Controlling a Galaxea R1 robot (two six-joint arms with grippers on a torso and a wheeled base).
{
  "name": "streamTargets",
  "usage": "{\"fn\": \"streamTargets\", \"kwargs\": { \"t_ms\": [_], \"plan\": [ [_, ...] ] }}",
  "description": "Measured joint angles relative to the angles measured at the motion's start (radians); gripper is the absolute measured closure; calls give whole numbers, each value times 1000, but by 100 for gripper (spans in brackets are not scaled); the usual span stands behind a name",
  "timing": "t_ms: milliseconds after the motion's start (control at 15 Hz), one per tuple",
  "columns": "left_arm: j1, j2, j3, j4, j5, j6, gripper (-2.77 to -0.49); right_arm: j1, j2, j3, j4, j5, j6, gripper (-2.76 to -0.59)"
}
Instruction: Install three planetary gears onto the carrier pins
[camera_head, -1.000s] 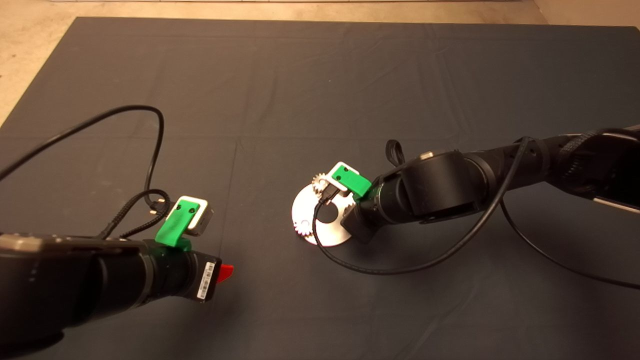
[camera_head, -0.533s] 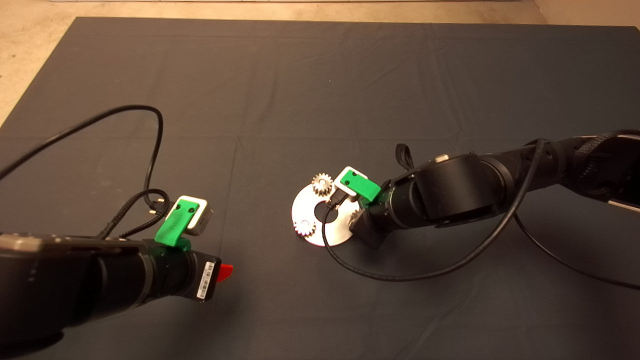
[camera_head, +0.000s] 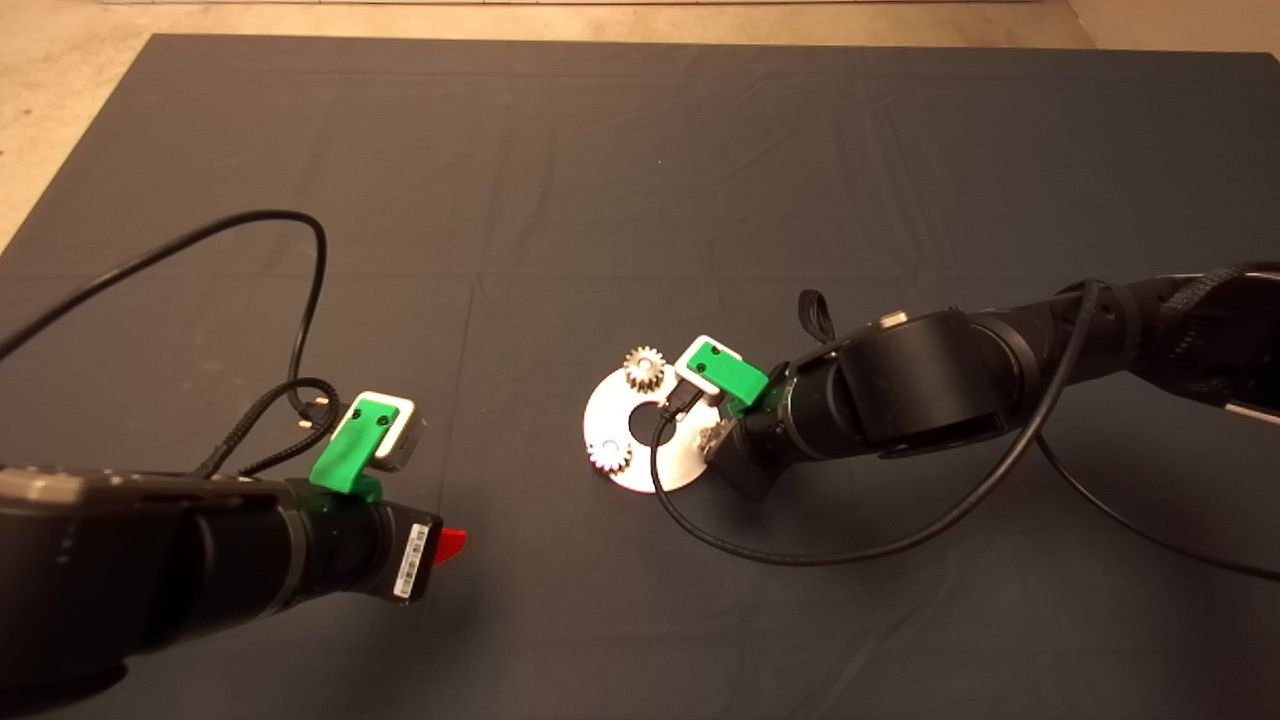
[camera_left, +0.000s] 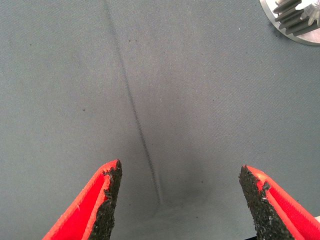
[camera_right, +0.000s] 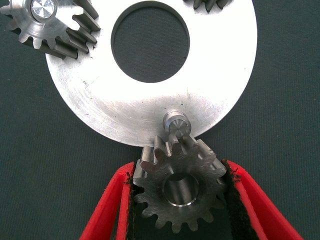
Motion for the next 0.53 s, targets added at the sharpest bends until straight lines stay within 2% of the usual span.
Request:
{"fn": "streamTargets", "kwargs": {
  "t_ms": [533],
  "plan": [
    [0,0,0,0,0,0,-164,0,0,1,0,0,0,-97]
  ]
}}
